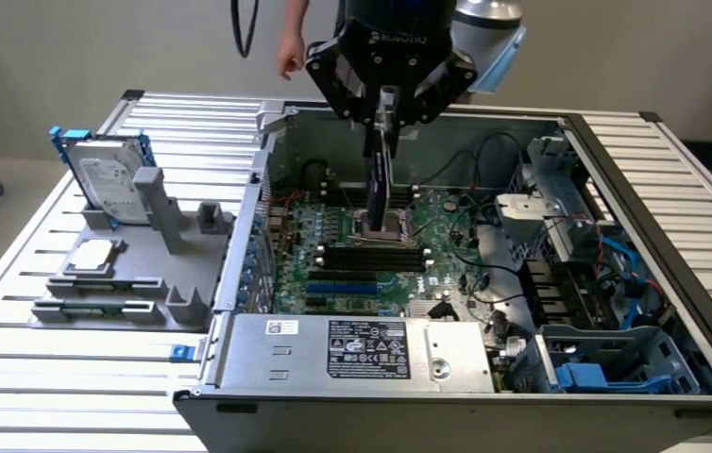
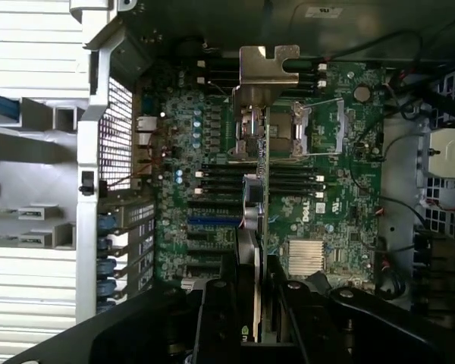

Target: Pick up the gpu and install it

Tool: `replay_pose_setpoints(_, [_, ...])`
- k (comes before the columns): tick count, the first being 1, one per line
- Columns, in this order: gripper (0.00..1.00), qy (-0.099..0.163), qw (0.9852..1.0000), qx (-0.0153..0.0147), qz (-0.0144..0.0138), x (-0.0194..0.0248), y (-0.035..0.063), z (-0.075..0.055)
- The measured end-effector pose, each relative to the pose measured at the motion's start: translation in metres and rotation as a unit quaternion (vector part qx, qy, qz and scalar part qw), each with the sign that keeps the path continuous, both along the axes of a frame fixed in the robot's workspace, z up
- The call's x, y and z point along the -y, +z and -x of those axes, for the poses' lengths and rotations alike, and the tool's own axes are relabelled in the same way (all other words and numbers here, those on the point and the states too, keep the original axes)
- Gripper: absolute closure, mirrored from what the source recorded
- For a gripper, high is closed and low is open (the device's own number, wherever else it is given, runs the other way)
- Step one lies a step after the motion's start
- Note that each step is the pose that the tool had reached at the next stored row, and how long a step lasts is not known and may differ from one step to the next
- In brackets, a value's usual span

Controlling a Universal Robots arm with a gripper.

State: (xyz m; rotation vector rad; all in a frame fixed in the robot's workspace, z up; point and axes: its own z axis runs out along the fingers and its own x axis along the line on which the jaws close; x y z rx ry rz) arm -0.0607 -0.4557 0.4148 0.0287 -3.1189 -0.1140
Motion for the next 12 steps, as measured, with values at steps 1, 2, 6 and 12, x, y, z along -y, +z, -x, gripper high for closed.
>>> replay_pose_setpoints(1, [0.74,0.0,1.0,0.0011,0.0,-0.0006,-0.0003,-0.0028])
replay_pose_setpoints(2, [0.74,0.0,1.0,0.0016,0.0,-0.0012,-0.0007,-0.005])
replay_pose_setpoints(6, [0.74,-0.001,1.0,0.0021,0.0,-0.0035,-0.0034,-0.0095])
replay_pose_setpoints(12, [0.74,-0.001,1.0,0.0015,0.0,-0.0035,-0.0034,-0.0095])
